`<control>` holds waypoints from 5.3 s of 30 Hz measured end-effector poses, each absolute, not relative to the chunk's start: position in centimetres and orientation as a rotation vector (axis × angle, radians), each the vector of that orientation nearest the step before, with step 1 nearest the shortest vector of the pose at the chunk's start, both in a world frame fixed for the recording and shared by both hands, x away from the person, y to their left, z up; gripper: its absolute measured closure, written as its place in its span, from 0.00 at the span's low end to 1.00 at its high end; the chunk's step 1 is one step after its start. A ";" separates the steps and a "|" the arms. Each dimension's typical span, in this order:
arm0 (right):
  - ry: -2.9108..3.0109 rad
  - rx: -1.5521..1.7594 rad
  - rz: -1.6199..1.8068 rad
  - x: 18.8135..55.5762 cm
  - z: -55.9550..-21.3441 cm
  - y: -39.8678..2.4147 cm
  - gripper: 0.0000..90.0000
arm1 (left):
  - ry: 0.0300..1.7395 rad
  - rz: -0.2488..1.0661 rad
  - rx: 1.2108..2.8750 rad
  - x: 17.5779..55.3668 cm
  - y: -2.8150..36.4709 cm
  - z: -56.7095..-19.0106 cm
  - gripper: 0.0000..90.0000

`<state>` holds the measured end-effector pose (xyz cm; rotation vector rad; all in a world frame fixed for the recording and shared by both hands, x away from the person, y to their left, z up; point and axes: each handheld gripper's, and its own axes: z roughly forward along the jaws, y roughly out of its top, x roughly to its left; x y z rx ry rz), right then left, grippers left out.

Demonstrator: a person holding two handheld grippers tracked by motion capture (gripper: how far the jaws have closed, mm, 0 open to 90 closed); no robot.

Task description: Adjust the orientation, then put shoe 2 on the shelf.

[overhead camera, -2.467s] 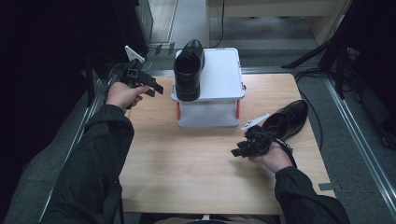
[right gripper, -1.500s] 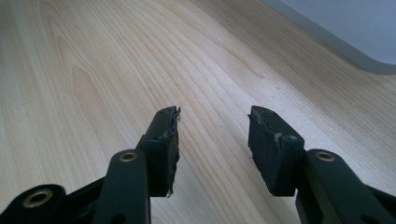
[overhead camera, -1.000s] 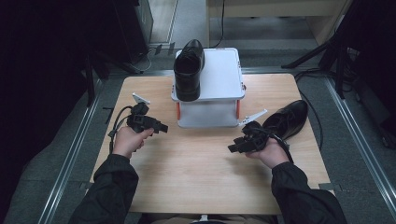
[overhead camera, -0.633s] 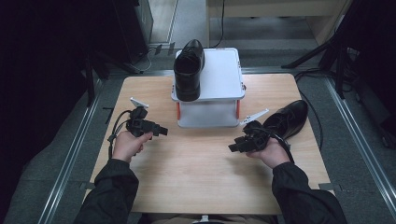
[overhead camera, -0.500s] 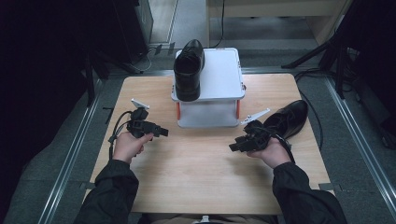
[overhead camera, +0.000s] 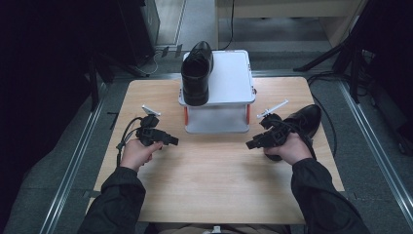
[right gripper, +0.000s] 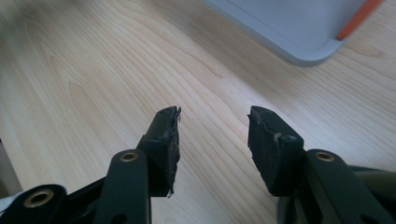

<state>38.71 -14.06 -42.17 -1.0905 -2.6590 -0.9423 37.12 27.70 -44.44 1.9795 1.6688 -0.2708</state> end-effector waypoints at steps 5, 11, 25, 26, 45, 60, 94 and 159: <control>-2.704 -1.104 -0.801 40.0 -40.5 -14.1 0.61 | 1.669 -0.289 1.950 37.2 28.3 -44.5 0.50; -2.733 -1.104 -0.745 41.1 -39.1 -14.6 0.60 | 1.677 -0.275 1.951 37.1 28.6 -44.6 0.50; -2.746 -1.188 -0.565 41.8 -37.3 -16.6 0.64 | 1.672 -0.265 1.988 37.1 28.1 -44.7 0.50; -2.745 -1.200 -0.542 41.8 -37.4 -17.0 0.65 | 1.670 -0.264 1.989 37.1 28.1 -44.7 0.50; -2.630 -1.301 -0.355 42.2 -40.6 -16.9 0.89 | 1.663 -0.264 2.000 37.4 27.9 -44.8 0.50; -2.584 -1.233 -0.427 39.5 -40.0 -21.6 0.89 | 1.644 -0.279 2.019 38.0 27.1 -44.9 0.50; -2.400 -1.766 -0.500 39.2 -37.9 -28.1 0.71 | 1.650 -0.253 2.045 38.1 26.9 -45.0 0.50; -2.169 -2.030 -0.382 46.5 -38.9 -26.1 0.96 | 1.653 -0.247 2.061 38.1 26.9 -45.2 0.50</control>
